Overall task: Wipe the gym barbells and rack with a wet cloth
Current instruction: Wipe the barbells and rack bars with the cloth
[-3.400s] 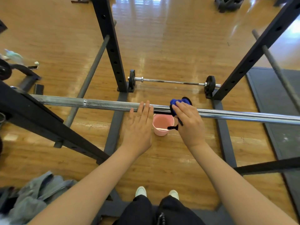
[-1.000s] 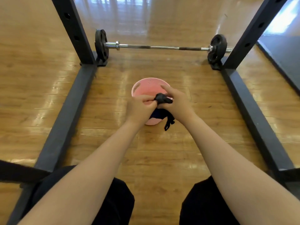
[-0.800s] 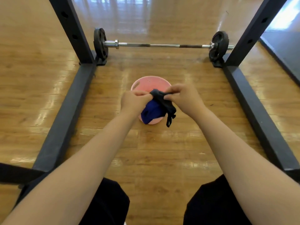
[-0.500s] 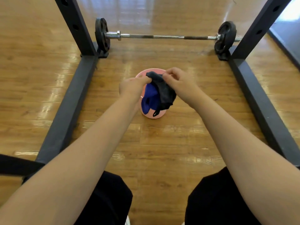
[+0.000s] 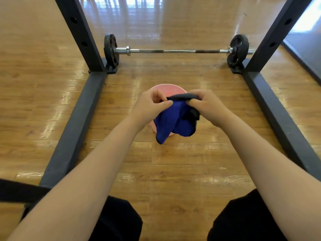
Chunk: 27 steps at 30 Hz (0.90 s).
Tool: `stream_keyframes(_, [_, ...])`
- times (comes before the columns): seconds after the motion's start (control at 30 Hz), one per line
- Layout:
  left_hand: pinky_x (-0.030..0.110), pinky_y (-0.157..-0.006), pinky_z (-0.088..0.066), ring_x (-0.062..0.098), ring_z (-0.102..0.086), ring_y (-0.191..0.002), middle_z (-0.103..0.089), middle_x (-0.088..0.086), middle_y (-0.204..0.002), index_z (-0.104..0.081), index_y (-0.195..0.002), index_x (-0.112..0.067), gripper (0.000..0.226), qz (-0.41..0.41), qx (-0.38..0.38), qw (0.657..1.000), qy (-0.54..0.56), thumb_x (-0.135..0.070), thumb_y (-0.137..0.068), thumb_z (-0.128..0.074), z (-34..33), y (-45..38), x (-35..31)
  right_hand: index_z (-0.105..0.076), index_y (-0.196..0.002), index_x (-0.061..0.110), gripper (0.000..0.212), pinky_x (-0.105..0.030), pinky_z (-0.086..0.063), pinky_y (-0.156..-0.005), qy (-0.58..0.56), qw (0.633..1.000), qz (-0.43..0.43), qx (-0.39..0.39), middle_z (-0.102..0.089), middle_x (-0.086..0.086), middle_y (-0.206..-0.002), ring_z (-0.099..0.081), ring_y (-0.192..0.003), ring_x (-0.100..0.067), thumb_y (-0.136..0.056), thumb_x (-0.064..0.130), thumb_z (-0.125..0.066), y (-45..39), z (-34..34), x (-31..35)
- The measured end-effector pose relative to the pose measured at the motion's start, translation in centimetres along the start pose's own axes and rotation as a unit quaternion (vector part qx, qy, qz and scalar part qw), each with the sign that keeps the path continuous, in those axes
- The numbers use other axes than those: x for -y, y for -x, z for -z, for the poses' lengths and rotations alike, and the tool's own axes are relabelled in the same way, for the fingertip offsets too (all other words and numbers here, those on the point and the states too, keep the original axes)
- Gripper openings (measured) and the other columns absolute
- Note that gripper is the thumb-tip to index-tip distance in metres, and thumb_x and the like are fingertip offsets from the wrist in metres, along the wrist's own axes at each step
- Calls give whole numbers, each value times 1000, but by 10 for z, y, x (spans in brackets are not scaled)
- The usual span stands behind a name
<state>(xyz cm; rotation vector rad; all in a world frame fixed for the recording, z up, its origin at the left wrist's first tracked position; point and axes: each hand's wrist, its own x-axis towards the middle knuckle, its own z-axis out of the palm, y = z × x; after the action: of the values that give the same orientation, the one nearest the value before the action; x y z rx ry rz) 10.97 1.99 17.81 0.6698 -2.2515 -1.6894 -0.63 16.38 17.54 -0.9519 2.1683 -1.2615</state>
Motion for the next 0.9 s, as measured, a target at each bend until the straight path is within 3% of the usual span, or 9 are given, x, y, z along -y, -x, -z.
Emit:
stream_keyframes(0.13, [30,-76,-47,18,-58,-82,-60,2,-86,-57,-105,-14,24,-1,35,993,-113,-9,-83,-67,8,-3,3,-55,-90,22,27,-30,-41,-57,-56,998,-13,-24,-64,-19,-90,-51,-68,-22,-87,-5,-53,4,21,-1])
stream_keyframes(0.23, [25,-75,-43,14,-58,-89,-67,3,-90,-69,-96,-6,16,-18,25,972,-233,-18,-87,-64,15,-7,7,-57,-86,26,24,-30,-44,-67,-4,999,2,31,-66,-10,-85,-55,-74,-18,-86,3,-62,8,31,-1])
stream_keyframes(0.3, [24,-67,-41,12,-55,-78,-66,5,-82,-71,-87,-4,25,-11,20,961,-277,-27,-89,-62,20,-11,9,-57,-88,29,27,-27,-43,-68,26,998,-4,56,-60,2,-79,-54,-74,-12,-79,7,-72,8,34,0])
stream_keyframes(0.4, [22,-58,-36,8,-48,-62,-57,-3,-64,-67,-72,-9,34,2,13,951,-310,-37,-89,-61,25,-12,7,-51,-89,30,36,-28,-44,-67,59,996,-28,65,-57,3,-84,-53,-70,-13,-76,5,-72,6,37,-4])
stream_keyframes(0.5, [25,-62,-41,11,-52,-67,-58,-5,-67,-64,-69,-16,29,25,39,962,-271,-37,-88,-62,33,-11,4,-55,-80,22,23,-31,-45,-68,65,997,-15,25,-59,2,-82,-55,-72,-14,-82,1,-63,6,40,-9])
stream_keyframes(0.67, [34,-75,-48,24,-60,-80,-66,12,-86,-66,-88,-7,13,58,150,943,-290,-20,-86,-65,45,-3,2,-63,-83,14,17,-13,-44,-54,81,996,-6,-49,-61,-5,-72,-54,-63,-15,-95,9,-52,8,41,-12])
stream_keyframes(0.77, [32,-75,-49,24,-62,-84,-67,11,-88,-67,-89,-8,8,59,116,951,-279,-16,-85,-66,43,-3,1,-59,-90,17,11,-10,-42,-53,73,993,22,-89,-58,3,-76,-52,-65,-9,-96,12,-52,7,41,-10])
stream_keyframes(0.83, [27,-69,-49,18,-61,-79,-67,9,-86,-66,-86,-10,8,78,61,970,-222,-17,-83,-69,44,-4,-2,-56,-100,18,13,-17,-47,-62,57,996,18,-69,-61,5,-85,-56,-74,-7,-90,13,-62,6,43,-10])
stream_keyframes(0.9, [22,-60,-49,14,-59,-72,-65,5,-81,-63,-86,-7,15,113,-1,982,-148,-19,-82,-71,44,-7,-4,-57,-95,21,16,-21,-49,-63,65,997,10,-45,-62,6,-86,-58,-76,-6,-85,11,-67,4,42,-13])
